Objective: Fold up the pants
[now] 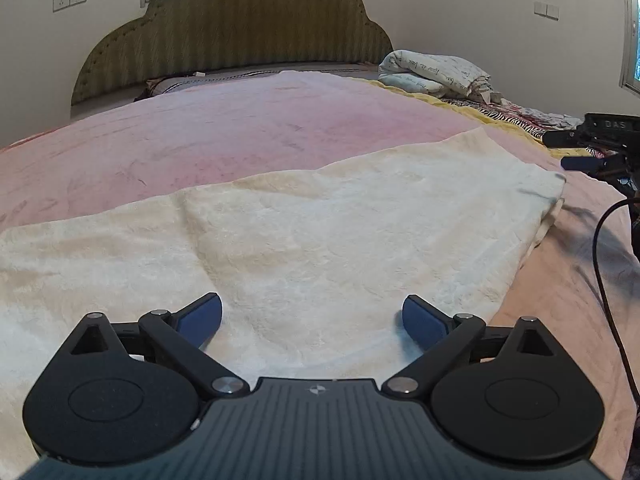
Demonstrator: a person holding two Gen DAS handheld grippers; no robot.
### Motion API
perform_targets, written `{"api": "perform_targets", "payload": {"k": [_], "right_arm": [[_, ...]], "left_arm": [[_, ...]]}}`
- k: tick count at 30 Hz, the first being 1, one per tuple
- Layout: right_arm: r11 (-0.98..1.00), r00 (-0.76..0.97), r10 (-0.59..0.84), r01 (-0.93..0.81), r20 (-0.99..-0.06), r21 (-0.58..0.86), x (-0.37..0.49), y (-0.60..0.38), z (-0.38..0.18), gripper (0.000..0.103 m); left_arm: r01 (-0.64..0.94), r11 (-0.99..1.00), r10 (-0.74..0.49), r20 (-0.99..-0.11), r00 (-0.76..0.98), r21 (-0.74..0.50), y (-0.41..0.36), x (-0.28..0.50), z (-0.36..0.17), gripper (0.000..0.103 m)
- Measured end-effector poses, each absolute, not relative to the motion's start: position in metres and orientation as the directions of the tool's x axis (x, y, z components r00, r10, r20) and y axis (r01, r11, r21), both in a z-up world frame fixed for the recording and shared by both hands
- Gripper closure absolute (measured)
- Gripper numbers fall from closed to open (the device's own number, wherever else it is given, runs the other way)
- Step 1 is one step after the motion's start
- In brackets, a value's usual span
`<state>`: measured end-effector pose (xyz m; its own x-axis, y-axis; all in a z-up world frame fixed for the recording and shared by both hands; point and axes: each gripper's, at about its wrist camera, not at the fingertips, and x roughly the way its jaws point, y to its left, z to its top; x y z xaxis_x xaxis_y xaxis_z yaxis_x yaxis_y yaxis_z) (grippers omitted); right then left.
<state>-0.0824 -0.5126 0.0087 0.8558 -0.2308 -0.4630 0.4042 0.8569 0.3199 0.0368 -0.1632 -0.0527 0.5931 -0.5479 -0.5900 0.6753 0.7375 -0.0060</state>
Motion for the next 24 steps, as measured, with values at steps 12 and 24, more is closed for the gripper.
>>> {"api": "perform_targets", "payload": {"k": [12,24], "right_arm": [[0.637,0.914,-0.105,0.365,-0.392,0.679,-0.115,-0.513,-0.033,0.032],[0.554,0.919,0.055,0.296,-0.389,0.778,-0.097,-0.507,-0.059,0.034]], "left_arm": [[0.669,0.743,-0.539,-0.599,0.593,-0.006,-0.164,0.038,-0.054,0.0],[0.669,0.743,-0.539,-0.599,0.592,-0.008,-0.164,0.038,-0.054,0.0]]}}
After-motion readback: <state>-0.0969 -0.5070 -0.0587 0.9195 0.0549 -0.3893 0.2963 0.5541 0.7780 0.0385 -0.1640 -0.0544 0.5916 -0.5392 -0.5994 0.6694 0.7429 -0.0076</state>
